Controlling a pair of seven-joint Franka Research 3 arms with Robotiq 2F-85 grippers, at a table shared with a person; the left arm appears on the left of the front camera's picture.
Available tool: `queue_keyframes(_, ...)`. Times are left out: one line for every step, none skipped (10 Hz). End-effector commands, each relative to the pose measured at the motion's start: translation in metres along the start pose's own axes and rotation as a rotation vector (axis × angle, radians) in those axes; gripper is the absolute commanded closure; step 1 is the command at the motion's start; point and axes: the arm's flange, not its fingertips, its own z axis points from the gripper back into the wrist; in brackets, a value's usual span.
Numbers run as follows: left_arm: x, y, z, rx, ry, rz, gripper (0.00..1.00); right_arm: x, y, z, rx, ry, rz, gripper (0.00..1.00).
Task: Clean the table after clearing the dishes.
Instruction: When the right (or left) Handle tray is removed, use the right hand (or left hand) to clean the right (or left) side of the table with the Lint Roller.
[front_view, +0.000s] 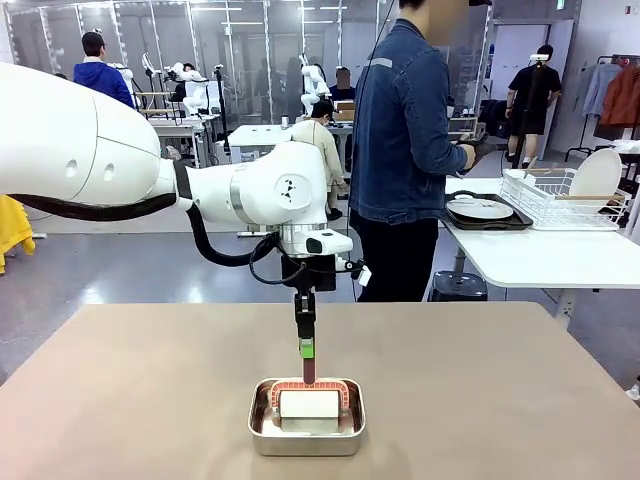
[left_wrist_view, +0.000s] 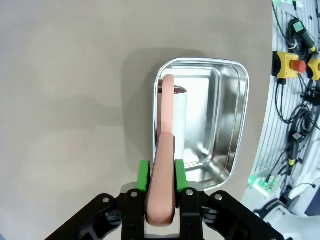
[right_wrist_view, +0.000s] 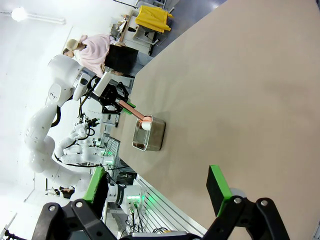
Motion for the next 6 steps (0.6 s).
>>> queue_keyframes(0.002,0.001,0.006,0.000,0.031,0.005,1.00,-0.002,0.001,0.002,0.007,0.003,0.020,0.00)
queue_keyframes(0.003,0.000,0.007,0.004,0.026,0.002,1.00,-0.002,0.001,0.002,0.007,0.003,0.020,0.00)
queue_keyframes(0.003,-0.001,0.009,0.007,0.015,0.008,1.00,-0.002,0.001,0.002,0.007,0.003,0.020,0.00)
queue_keyframes(0.002,-0.003,0.014,0.005,0.011,0.014,1.00,-0.002,0.001,0.002,0.007,0.003,0.020,0.00)
queue_keyframes(0.002,-0.011,0.021,-0.008,0.021,0.023,1.00,-0.002,0.001,0.002,0.007,0.003,0.020,0.00)
queue_keyframes(-0.001,-0.030,0.031,-0.036,0.064,0.103,1.00,-0.002,0.001,0.002,0.007,0.003,0.020,0.00)
